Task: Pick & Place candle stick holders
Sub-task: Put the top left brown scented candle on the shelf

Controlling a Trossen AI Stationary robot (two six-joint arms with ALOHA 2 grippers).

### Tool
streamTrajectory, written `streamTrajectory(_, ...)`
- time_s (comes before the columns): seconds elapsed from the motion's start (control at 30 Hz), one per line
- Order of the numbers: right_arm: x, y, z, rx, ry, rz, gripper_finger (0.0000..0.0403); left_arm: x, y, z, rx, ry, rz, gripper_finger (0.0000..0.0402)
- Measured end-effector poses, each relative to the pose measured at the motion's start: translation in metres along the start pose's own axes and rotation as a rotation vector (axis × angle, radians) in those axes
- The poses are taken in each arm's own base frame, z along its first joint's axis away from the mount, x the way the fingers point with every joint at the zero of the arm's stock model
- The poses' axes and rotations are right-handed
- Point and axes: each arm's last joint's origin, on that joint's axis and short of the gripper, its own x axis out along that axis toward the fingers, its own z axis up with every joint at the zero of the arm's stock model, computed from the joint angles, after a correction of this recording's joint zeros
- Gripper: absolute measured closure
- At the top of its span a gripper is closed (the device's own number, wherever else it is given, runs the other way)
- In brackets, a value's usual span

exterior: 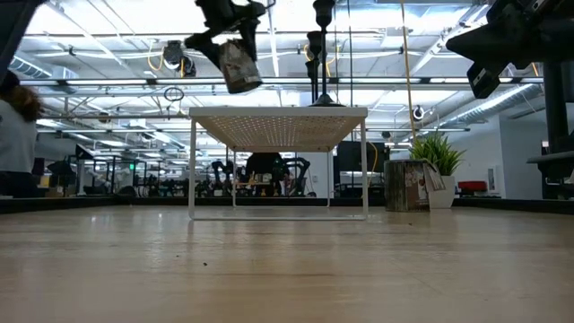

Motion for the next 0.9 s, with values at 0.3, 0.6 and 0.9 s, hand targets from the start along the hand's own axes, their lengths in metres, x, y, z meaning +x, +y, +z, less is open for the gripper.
streamTrajectory(0.3, 0.0, 0.0, 0.0, 0.0, 0.0, 0.0, 0.0403, 0.042, -0.013, 0.011, 0.039, 0.078, 0.041, 0.0044)
streamTrajectory(0.6, 0.0, 0.0, 0.0, 0.0, 0.0, 0.0, 0.0403, 0.09, -0.022, 0.009, 0.06, 0.157, 0.092, 0.0044)
streamTrajectory(0.9, 0.0, 0.0, 0.0, 0.007, 0.0, 0.0, 0.0403, 0.109, -0.026, 0.006, 0.068, 0.175, 0.138, 0.0044)
